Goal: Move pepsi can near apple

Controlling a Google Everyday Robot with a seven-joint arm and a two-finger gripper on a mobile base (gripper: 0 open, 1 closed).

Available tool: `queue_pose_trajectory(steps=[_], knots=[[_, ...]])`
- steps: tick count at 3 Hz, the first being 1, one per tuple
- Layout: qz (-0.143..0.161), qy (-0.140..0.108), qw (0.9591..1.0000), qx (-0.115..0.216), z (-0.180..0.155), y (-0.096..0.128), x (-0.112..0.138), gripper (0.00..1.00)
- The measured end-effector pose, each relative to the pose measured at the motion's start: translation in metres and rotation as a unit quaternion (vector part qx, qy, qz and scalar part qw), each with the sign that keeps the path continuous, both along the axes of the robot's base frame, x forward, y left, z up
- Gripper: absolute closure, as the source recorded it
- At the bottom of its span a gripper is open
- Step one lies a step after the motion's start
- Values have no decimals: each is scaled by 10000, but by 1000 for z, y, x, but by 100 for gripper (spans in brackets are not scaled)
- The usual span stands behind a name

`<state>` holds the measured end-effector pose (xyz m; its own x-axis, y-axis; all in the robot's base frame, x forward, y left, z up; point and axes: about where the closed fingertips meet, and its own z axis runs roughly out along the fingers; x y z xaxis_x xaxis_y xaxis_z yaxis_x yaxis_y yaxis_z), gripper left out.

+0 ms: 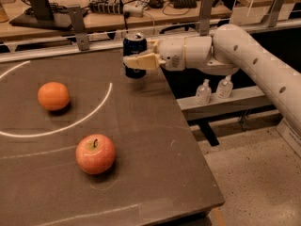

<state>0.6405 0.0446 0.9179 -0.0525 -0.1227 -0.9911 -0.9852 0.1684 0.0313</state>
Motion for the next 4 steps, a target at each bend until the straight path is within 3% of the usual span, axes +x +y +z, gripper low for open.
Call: queue_pose_trajectory(steps=[1, 2, 4], knots=[[574, 31, 9983, 128, 7, -9, -58, 100], [945, -219, 9953, -53, 1, -9, -97, 100], [987, -328, 9945, -132, 3, -8, -102, 100]])
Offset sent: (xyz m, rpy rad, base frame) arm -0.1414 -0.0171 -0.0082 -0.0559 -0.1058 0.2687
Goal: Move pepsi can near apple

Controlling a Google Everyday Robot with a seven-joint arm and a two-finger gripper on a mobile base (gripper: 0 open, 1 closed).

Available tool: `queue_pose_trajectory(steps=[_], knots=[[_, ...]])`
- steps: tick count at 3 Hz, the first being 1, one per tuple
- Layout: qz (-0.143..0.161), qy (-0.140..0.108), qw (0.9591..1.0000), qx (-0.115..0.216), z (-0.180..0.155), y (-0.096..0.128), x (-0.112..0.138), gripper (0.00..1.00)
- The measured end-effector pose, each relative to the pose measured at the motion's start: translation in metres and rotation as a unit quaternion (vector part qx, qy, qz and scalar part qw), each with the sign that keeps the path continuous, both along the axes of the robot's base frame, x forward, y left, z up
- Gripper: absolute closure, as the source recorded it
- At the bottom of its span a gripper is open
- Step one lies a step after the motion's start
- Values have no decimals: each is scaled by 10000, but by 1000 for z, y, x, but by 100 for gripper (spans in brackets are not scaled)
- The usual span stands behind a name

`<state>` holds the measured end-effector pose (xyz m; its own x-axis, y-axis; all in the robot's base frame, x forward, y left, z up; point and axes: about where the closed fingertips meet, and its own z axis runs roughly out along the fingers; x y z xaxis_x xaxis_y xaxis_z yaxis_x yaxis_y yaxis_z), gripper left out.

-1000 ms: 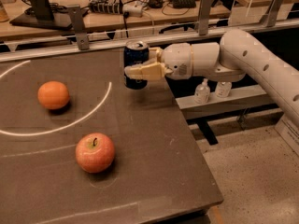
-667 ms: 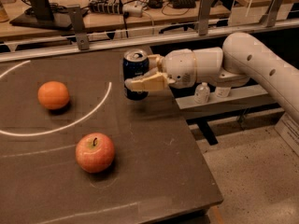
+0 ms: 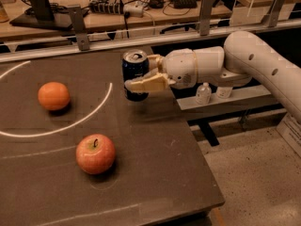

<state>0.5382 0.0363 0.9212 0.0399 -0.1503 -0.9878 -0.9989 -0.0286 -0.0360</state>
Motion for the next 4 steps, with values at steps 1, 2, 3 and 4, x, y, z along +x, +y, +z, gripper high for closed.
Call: queue_pose_trajectory(steps=[1, 2, 3, 4], knots=[[106, -74, 9998, -165, 3, -3, -30, 100], [98, -37, 9998, -182, -1, -8, -55, 100], [66, 98, 9999, 1, -8, -2, -89, 98], [64, 158, 9998, 78, -15, 6, -115, 76]])
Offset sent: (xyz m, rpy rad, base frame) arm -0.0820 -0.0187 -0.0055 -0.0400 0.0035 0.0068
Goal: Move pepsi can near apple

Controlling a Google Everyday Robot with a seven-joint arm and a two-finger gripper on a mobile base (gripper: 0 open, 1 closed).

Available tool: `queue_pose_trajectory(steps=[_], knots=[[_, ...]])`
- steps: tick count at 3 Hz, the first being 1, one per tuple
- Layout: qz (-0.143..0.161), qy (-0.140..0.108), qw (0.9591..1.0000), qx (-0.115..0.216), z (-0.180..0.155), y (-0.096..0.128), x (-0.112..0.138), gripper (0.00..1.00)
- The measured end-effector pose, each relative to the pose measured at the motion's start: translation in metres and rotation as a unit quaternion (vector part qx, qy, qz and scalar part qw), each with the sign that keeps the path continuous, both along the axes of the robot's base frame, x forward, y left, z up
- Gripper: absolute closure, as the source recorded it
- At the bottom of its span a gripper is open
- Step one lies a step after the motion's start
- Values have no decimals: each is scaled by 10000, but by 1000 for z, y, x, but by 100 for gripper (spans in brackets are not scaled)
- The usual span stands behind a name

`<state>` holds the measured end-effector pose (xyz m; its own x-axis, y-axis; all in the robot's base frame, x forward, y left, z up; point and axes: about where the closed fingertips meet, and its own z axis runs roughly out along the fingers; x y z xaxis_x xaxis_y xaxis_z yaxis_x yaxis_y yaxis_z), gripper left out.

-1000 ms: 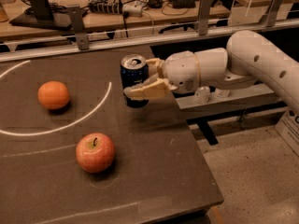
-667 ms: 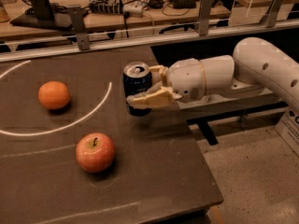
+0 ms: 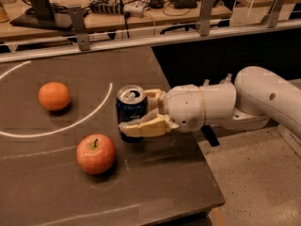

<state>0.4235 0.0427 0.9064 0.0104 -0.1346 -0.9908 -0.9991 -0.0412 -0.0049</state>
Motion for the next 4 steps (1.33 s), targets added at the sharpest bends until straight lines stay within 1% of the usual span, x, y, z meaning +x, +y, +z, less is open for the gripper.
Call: queue_pose_trajectory(steps=[1, 2, 3, 4], knots=[[208, -16, 9998, 26, -10, 6, -26, 44], [300, -42, 9995, -52, -18, 7, -36, 21], [342, -12, 9993, -179, -26, 3, -39, 1], [374, -17, 9988, -304, -29, -1, -39, 0]])
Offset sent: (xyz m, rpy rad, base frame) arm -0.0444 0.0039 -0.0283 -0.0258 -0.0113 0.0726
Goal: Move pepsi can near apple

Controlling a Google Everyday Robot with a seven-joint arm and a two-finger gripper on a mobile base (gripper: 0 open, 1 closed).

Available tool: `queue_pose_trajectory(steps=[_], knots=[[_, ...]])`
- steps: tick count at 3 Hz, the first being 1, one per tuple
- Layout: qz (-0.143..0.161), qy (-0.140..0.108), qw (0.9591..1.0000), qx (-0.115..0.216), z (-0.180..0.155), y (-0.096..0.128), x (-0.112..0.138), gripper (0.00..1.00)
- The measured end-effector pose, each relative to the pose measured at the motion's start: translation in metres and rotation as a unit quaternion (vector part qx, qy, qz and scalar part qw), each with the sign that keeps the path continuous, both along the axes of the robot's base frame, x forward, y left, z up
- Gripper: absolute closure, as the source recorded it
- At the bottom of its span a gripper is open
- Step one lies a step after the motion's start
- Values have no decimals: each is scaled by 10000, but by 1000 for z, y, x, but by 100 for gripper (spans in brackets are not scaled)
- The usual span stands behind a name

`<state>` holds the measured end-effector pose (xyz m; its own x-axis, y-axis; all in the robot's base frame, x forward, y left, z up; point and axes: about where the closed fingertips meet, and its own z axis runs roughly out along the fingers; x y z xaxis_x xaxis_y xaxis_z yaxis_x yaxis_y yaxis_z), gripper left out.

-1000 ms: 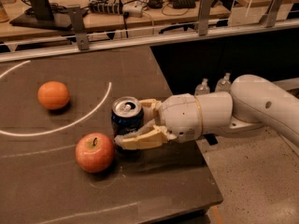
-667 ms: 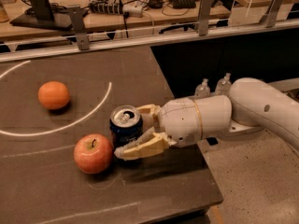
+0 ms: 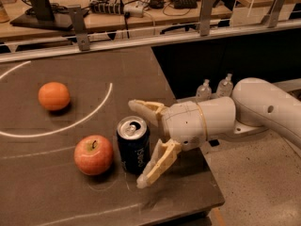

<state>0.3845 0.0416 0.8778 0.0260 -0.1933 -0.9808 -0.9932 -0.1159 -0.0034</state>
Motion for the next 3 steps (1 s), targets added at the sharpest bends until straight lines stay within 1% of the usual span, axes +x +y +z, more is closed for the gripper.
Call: queue_pose_trajectory(steps=[1, 2, 3], knots=[[-694, 92, 9971, -302, 3, -48, 4, 0], [-1770, 94, 9827, -531, 16, -117, 3, 0], [-1908, 93, 9800, -564, 17, -127, 1, 0]])
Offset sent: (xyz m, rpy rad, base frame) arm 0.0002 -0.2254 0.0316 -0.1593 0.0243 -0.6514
